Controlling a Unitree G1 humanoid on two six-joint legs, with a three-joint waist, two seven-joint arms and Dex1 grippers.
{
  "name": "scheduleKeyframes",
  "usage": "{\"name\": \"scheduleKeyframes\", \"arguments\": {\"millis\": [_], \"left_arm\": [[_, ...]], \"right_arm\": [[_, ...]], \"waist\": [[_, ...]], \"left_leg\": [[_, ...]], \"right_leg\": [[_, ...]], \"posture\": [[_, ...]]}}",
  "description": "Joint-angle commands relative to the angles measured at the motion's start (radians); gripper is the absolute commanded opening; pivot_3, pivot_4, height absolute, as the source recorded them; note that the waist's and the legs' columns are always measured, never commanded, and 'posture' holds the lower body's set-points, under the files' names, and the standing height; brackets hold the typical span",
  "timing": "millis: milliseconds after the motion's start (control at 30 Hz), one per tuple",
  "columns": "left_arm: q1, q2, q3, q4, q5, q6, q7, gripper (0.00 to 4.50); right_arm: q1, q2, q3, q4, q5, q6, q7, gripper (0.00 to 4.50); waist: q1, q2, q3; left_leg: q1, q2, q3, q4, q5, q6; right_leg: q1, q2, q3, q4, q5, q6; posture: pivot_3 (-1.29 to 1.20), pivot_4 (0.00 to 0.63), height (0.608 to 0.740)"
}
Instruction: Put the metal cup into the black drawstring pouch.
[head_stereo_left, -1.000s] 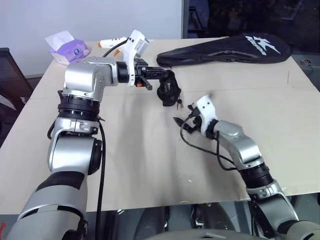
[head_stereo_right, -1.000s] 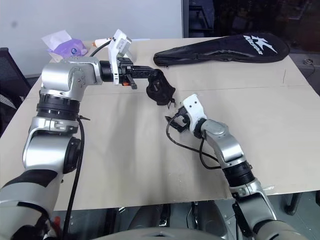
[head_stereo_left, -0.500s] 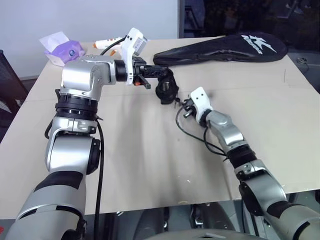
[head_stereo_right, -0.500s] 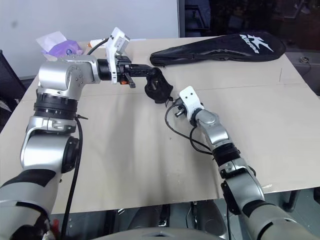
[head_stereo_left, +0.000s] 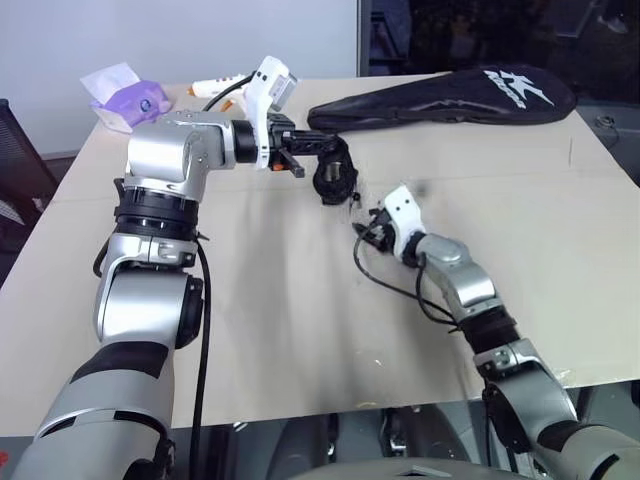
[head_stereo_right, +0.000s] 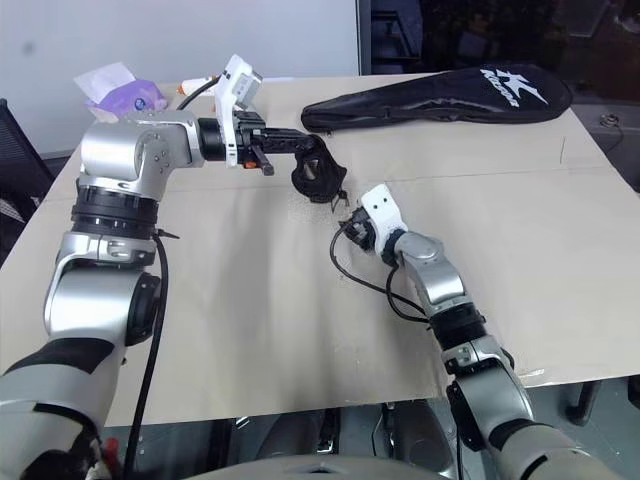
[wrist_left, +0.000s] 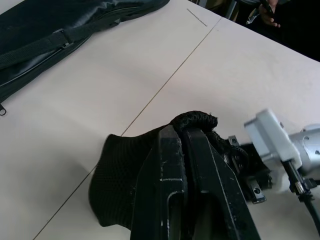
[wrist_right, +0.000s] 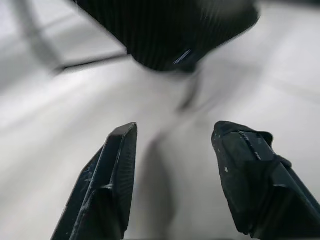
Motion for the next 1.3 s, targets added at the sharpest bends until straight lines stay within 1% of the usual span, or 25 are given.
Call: {"name": "scheduleKeyframes", "arguments": {"millis": [33,233,600,833,900,1000,1033,1067,1300], "left_arm": [[-0.041,0.009,0.023,-0.018,-0.004,-0.012,-0.005,0.00],[-0.040,0.007,0.022,-0.023,-0.005,-0.009,-0.004,0.00],[-0.040,0.011,0.020,-0.032,-0.006,0.003,-0.006,0.00],[-0.038,0.010,0.022,-0.037,-0.009,0.010,-0.004,0.00],[-0.038,0.010,0.022,-0.038,-0.009,0.011,-0.005,0.00],[-0.038,0.009,0.023,-0.037,-0.010,0.013,-0.005,0.00],[-0.037,0.009,0.023,-0.038,-0.010,0.013,-0.005,0.00],[-0.038,0.008,0.023,-0.038,-0.011,0.014,-0.005,0.00],[-0.038,0.010,0.026,-0.034,-0.010,0.010,-0.004,0.00]], "right_arm": [[-0.013,0.015,-0.022,-0.066,0.034,0.016,0.009,2.28],[-0.061,0.037,-0.050,0.023,0.016,-0.025,-0.056,2.28],[-0.119,0.055,-0.062,0.120,0.004,-0.088,-0.082,2.28],[-0.124,0.056,-0.067,0.132,0.010,-0.100,-0.081,2.28],[-0.122,0.057,-0.067,0.130,0.012,-0.095,-0.077,1.77],[-0.120,0.056,-0.064,0.135,0.009,-0.098,-0.074,0.68],[-0.120,0.056,-0.064,0.136,0.009,-0.099,-0.074,0.21],[-0.122,0.055,-0.066,0.141,0.008,-0.102,-0.074,0.03],[-0.127,0.045,-0.065,0.149,0.000,-0.110,-0.074,0.03]], "waist": [[0.000,0.000,0.000],[-0.001,0.000,0.000],[-0.001,0.000,0.000],[-0.001,0.000,0.000],[-0.001,0.000,0.000],[-0.001,0.000,0.000],[-0.001,0.000,0.000],[-0.001,0.000,0.000],[-0.001,0.000,0.000]], "left_leg": [[0.000,0.000,0.000,0.000,0.000,0.000],[0.000,0.000,0.000,0.000,0.000,0.000],[0.000,0.000,0.000,0.000,0.000,0.000],[0.000,0.000,0.000,0.000,0.000,0.000],[0.000,0.000,0.000,0.000,0.000,0.000],[0.000,0.000,0.000,0.000,0.000,0.000],[0.000,0.000,0.000,0.000,0.000,0.000],[0.000,0.000,0.000,0.000,0.000,0.000],[0.000,0.000,0.000,0.000,0.000,0.000]], "right_leg": [[0.000,0.000,0.000,0.000,0.000,0.000],[0.000,0.000,0.000,0.000,0.000,0.000],[0.000,0.000,0.000,0.000,0.000,0.000],[0.000,0.000,0.000,0.000,0.000,0.000],[0.000,0.000,0.000,0.000,0.000,0.000],[0.000,0.000,0.000,0.000,0.000,0.000],[0.000,0.000,0.000,0.000,0.000,0.000],[0.000,0.000,0.000,0.000,0.000,0.000],[0.000,0.000,0.000,0.000,0.000,0.000]], "posture": [[0.00,0.150,0.740],[0.00,0.150,0.740],[0.00,0.150,0.740],[0.00,0.150,0.740],[0.00,0.150,0.740],[0.00,0.150,0.740],[0.00,0.150,0.740],[0.00,0.150,0.740],[0.00,0.150,0.740]]}}
